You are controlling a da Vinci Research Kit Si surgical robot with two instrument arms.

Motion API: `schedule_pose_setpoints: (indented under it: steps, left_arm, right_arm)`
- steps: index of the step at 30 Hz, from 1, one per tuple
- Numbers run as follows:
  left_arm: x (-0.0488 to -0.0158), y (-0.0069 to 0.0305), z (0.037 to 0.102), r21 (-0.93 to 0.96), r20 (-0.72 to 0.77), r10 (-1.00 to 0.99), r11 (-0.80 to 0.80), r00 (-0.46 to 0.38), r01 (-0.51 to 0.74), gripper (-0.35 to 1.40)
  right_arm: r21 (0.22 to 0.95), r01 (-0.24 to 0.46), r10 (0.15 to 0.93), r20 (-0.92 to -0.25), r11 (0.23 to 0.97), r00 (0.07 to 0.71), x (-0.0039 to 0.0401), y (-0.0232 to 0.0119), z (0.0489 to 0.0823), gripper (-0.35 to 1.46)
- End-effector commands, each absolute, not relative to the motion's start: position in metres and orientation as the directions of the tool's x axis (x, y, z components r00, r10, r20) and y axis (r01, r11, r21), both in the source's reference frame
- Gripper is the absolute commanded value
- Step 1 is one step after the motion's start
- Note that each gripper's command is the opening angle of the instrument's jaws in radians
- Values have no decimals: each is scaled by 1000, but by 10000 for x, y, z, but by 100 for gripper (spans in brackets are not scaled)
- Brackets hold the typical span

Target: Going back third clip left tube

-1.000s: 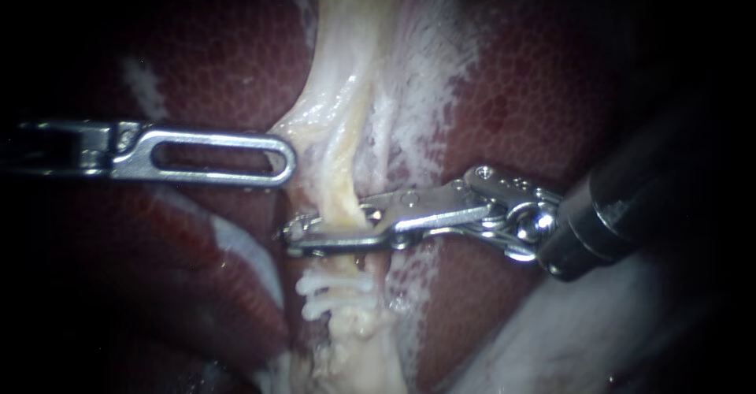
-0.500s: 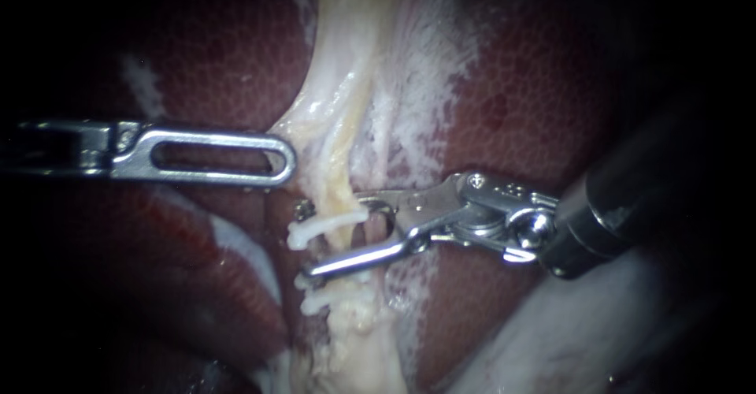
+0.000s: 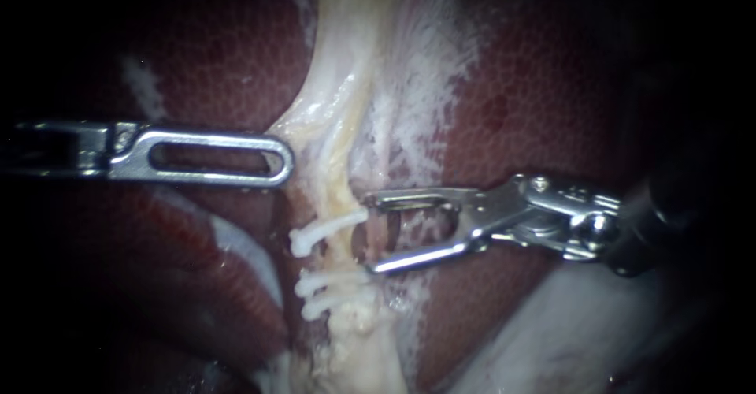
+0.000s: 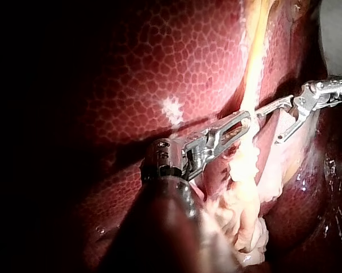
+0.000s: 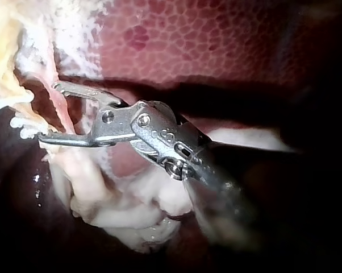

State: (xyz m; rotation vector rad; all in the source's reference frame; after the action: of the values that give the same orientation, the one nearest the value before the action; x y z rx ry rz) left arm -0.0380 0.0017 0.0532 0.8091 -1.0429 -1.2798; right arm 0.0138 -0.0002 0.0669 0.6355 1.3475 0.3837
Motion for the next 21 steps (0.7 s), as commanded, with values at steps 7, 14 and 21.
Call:
schedule_pose_setpoints:
  steps: [7,14,21]
  left_arm:
    - [-380,17,534,924,159,-987,142,-19,355,-35]
    - [-380,17,535,924,160,-987,143,-19,355,-35]
    - [-380,18,536,923,160,-987,143,-20,357,-35]
  right_arm:
    - [563,101,537,-819,821,202,103,3,647,60]
    - [530,110,503,-841,841,200,91,10,607,60]
    - [508,114,481,-854,854,200,86,8,582,60]
